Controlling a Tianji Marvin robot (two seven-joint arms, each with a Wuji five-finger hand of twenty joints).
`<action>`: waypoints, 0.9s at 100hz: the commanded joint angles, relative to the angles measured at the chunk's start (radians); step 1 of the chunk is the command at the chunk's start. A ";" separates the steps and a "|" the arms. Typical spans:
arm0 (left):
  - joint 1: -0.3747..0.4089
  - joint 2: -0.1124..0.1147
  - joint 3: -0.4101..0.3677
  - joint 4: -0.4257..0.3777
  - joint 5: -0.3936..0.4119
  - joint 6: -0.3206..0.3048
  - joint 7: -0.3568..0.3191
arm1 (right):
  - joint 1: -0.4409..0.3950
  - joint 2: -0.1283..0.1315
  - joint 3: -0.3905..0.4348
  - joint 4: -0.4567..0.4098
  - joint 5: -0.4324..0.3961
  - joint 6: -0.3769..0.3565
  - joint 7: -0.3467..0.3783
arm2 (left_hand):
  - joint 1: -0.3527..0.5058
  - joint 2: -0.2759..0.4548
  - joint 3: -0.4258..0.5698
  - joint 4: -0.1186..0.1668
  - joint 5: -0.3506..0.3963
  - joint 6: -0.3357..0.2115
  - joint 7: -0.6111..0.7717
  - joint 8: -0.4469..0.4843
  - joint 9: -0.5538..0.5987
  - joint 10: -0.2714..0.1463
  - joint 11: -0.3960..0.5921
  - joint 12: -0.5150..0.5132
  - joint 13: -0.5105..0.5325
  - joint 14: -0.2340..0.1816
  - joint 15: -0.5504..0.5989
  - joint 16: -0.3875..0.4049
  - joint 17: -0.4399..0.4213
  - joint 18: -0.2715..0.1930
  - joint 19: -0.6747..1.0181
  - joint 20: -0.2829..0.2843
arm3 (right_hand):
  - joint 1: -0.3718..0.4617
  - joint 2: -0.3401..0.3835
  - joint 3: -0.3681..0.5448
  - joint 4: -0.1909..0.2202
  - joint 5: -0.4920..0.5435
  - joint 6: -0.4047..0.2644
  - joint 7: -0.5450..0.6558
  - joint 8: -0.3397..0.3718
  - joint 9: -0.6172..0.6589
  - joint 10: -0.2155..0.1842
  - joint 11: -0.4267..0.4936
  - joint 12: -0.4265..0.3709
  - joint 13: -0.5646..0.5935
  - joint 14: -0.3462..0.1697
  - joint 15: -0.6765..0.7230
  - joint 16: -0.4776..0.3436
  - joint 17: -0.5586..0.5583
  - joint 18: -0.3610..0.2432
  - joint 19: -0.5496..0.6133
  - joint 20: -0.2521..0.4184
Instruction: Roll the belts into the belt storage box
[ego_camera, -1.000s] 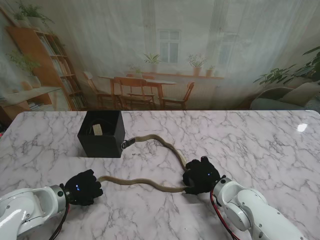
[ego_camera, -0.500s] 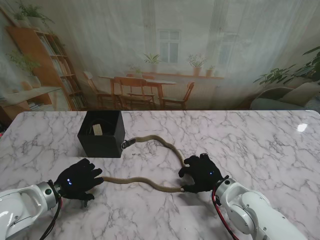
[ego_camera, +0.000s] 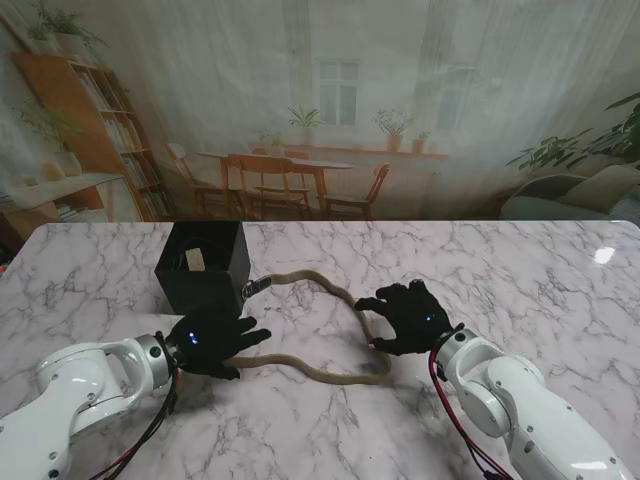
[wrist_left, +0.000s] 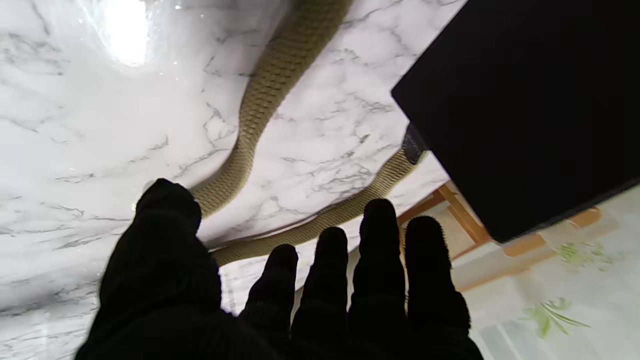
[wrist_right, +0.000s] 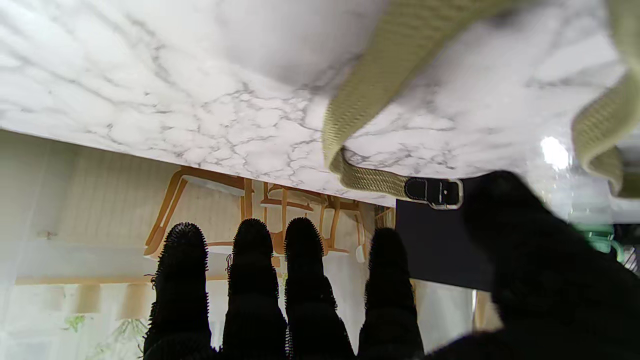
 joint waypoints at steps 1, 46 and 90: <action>-0.023 -0.006 0.027 0.024 0.001 -0.004 -0.025 | 0.023 0.014 0.017 0.008 -0.034 -0.020 0.013 | -0.025 0.024 -0.016 -0.015 -0.048 0.025 -0.026 -0.025 -0.061 0.042 -0.029 -0.036 -0.015 0.024 -0.029 -0.018 -0.016 0.026 -0.010 0.015 | 0.061 -0.012 0.100 0.028 -0.081 -0.080 -0.045 -0.050 -0.038 -0.003 0.003 -0.016 0.021 -0.003 -0.006 0.009 0.003 0.007 0.004 0.016; -0.154 -0.002 0.189 0.173 -0.078 0.068 -0.102 | 0.207 0.044 -0.116 0.186 -0.068 -0.162 0.029 | -0.012 -0.004 -0.006 -0.012 -0.080 0.028 -0.029 -0.057 -0.194 0.101 -0.081 -0.151 -0.053 0.042 -0.060 -0.074 -0.025 0.023 -0.078 -0.027 | 0.194 -0.113 0.391 0.006 -0.133 -0.276 -0.090 -0.133 -0.156 -0.040 -0.013 -0.052 -0.008 -0.040 -0.022 -0.016 0.002 -0.002 -0.016 -0.019; -0.223 0.005 0.278 0.261 -0.062 0.131 -0.081 | 0.376 0.045 -0.350 0.342 -0.024 -0.103 -0.021 | 0.136 0.015 0.020 -0.009 0.103 -0.025 0.179 0.101 -0.191 0.061 0.005 -0.104 -0.054 0.012 -0.025 -0.068 -0.021 0.001 -0.038 -0.035 | 0.123 -0.132 0.366 -0.018 0.112 -0.306 0.222 0.013 -0.163 -0.150 -0.053 -0.076 0.006 -0.051 -0.009 -0.027 0.020 -0.013 0.022 -0.036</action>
